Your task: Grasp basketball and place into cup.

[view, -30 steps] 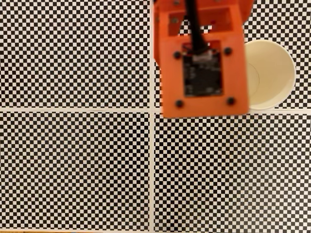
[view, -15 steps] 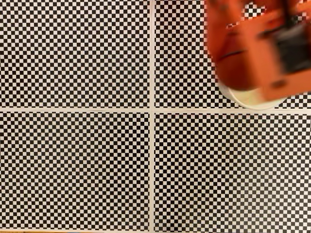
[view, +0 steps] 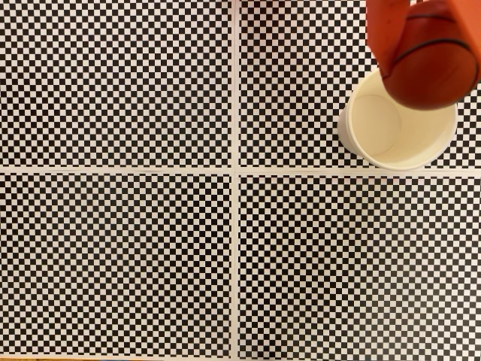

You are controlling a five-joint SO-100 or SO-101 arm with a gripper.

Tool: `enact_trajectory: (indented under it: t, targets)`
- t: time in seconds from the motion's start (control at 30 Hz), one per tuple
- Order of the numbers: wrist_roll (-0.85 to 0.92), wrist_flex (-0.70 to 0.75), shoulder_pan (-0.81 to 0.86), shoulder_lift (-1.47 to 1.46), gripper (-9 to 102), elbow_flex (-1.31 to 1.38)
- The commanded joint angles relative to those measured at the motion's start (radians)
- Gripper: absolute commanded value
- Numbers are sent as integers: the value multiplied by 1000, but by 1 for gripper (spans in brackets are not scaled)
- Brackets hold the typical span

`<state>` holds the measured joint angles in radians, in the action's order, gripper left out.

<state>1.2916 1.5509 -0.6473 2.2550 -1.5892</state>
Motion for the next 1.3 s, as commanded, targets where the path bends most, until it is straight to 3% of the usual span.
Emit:
enact_trajectory:
  t: [0.0, 0.67, 1.27]
  targets:
    - [26, -28, 8, -11, 10, 17]
    - [31, -216, 26, -196, 17, -44]
    - [6, -216, -20, -166, 17, -97]
